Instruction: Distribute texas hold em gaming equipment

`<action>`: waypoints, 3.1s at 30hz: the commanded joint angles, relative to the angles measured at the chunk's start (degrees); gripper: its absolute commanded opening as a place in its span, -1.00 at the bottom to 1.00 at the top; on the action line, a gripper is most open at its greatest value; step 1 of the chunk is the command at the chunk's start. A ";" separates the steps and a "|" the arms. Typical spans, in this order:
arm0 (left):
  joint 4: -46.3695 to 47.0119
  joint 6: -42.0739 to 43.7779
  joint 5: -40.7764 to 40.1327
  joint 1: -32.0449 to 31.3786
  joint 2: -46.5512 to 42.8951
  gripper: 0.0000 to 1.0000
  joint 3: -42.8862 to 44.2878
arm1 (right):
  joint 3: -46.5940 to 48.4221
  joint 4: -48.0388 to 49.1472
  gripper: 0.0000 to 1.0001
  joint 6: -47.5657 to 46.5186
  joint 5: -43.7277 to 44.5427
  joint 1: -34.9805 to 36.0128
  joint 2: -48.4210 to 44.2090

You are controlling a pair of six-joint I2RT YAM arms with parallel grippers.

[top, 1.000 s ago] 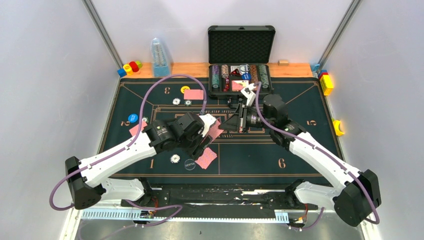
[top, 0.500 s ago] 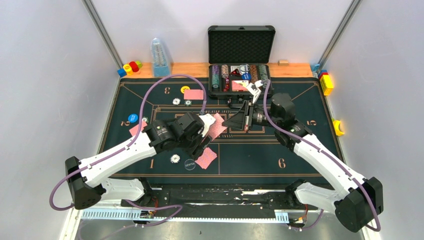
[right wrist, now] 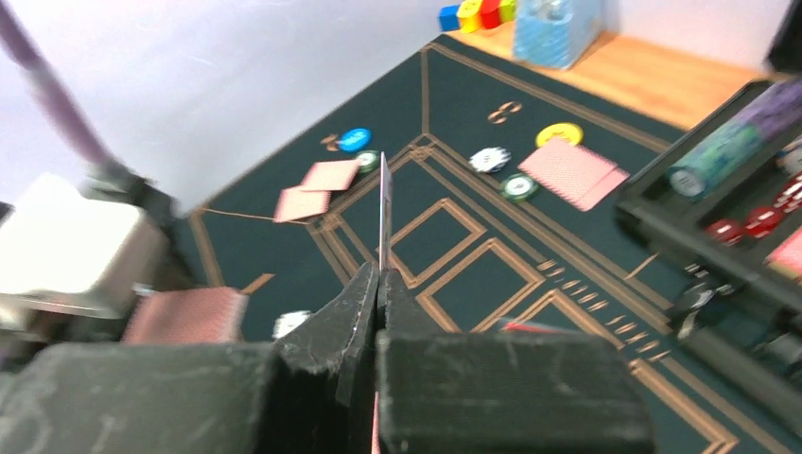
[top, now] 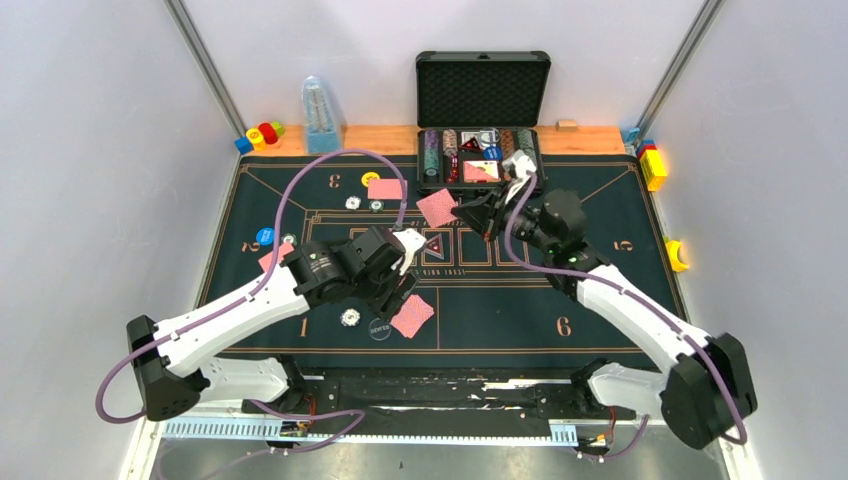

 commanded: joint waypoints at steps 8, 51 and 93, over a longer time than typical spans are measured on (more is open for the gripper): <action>-7.00 -9.49 -5.05 0.07 -1.82 -1.00 2.01 | -6.03 36.43 -1.00 -48.13 1.42 7.06 20.47; -15.10 -14.96 -7.97 0.15 -2.16 -1.00 6.21 | 17.22 33.74 -0.89 -94.48 21.90 25.18 65.00; -15.18 -14.04 -8.38 0.16 -1.26 -1.00 6.71 | 15.74 24.35 0.17 -86.82 24.00 30.14 59.29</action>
